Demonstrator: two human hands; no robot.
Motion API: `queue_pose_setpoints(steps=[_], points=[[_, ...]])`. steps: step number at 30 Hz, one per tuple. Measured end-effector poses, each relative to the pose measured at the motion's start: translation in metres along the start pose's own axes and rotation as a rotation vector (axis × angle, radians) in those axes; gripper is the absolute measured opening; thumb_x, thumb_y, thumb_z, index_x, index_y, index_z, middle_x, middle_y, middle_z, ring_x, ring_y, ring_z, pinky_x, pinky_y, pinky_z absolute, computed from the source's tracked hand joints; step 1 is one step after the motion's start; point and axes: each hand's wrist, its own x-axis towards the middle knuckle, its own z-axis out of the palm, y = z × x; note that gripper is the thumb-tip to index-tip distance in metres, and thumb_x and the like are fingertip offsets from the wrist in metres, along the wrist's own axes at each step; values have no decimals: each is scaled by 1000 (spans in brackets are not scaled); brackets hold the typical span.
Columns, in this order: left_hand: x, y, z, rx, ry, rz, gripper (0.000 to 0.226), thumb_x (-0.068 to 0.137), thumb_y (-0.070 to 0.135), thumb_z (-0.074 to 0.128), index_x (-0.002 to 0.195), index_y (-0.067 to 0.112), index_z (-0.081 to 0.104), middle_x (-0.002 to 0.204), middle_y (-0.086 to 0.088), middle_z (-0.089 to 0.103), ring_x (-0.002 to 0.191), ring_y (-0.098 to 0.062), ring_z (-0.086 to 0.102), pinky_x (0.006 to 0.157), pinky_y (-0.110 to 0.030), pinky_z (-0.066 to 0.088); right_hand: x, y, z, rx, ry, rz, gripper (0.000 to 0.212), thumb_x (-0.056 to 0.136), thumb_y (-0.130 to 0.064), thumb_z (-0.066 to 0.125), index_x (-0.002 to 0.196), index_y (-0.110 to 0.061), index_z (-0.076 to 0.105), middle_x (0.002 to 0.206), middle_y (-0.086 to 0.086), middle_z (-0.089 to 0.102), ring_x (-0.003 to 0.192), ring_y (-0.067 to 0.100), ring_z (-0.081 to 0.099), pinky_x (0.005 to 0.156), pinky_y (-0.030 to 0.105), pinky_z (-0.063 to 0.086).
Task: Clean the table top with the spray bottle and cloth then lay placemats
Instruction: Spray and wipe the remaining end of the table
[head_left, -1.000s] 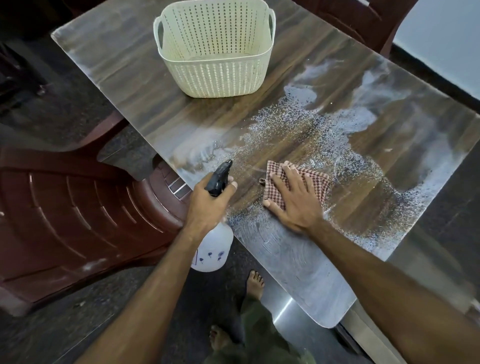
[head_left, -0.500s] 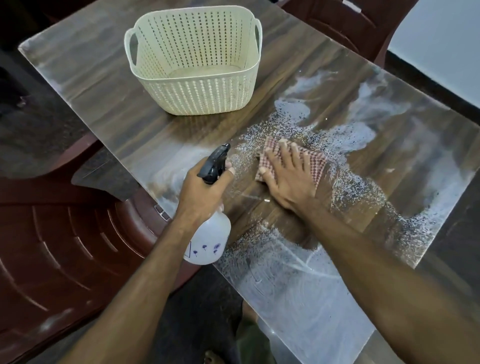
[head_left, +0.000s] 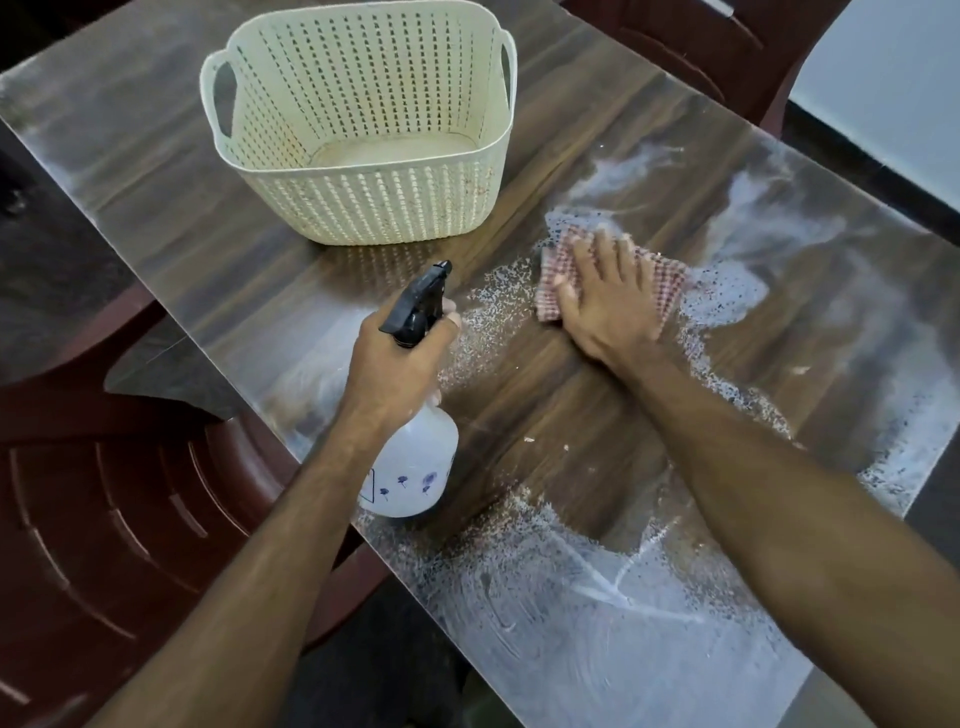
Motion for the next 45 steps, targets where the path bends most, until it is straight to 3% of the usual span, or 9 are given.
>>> queue_pose_setpoints(steps=[5, 12, 15, 20, 27, 30, 36, 41, 45], points=[[9, 3, 0, -25, 8, -14, 9, 95, 14, 63, 102, 10, 67, 98, -26, 70, 35, -2, 47, 48, -17, 44, -47, -41, 17, -63, -53, -226, 70, 98, -64, 10, 158, -29, 3, 165, 5, -6, 153, 25, -5, 121, 51, -4], [14, 3, -14, -62, 25, -17, 5, 96, 13, 62, 100, 12, 65, 102, -21, 70, 39, -1, 54, 48, -14, 45, 11, 37, -7, 22, 73, 153, 74, 97, -63, 14, 159, -22, 10, 166, 12, -2, 152, 32, -3, 121, 54, -5], [15, -4, -18, -20, 24, -2, 3, 96, 16, 63, 98, 17, 65, 97, -18, 70, 32, -9, 47, 46, -23, 46, 61, 36, -15, 53, 64, 156, 74, 98, -61, 16, 159, -20, 8, 166, 12, -1, 153, 32, -2, 122, 56, -1], [13, -10, -20, 17, 49, -1, 9, 96, 21, 62, 105, 17, 64, 95, -12, 73, 31, -13, 47, 58, -31, 51, 74, -14, -8, -12, 27, -37, 73, 98, -64, 17, 158, -23, 11, 166, 12, 2, 152, 32, 0, 121, 58, 1], [5, -6, -24, 13, 66, -4, 4, 96, 22, 62, 97, 26, 62, 93, -21, 71, 33, -14, 47, 56, -29, 50, -51, -55, 18, -48, -87, -402, 73, 95, -65, 12, 158, -29, 8, 166, 5, -2, 153, 23, -5, 123, 51, -1], [-2, -9, -35, -2, 102, -16, 9, 97, 21, 61, 102, 14, 65, 90, -1, 73, 32, -14, 46, 56, -27, 50, -63, -22, 14, -61, -97, -351, 74, 93, -67, 11, 158, -31, 10, 166, 4, -2, 153, 22, -3, 123, 51, -2], [-18, -19, -56, -25, 136, 11, 19, 95, 26, 63, 108, 12, 63, 91, -1, 71, 33, -16, 47, 48, -24, 47, 15, -38, 3, -3, -10, -92, 82, 92, -70, 9, 159, -23, 10, 166, 9, -2, 153, 30, -3, 122, 54, -2], [-31, -19, -67, -80, 156, 45, 9, 92, 26, 63, 99, 22, 64, 90, 3, 70, 35, -20, 47, 45, -24, 44, -25, -118, 27, -103, -86, -351, 82, 92, -72, 9, 158, -24, 0, 165, 11, -9, 152, 31, -8, 121, 56, -3], [-42, -15, -79, -152, 181, 39, 9, 87, 29, 63, 94, 28, 66, 88, 7, 71, 51, -38, 54, 42, -27, 44, -105, -113, 35, -76, -156, -528, 75, 95, -68, 10, 158, -28, 3, 166, 5, -8, 152, 23, -9, 123, 55, 2]])
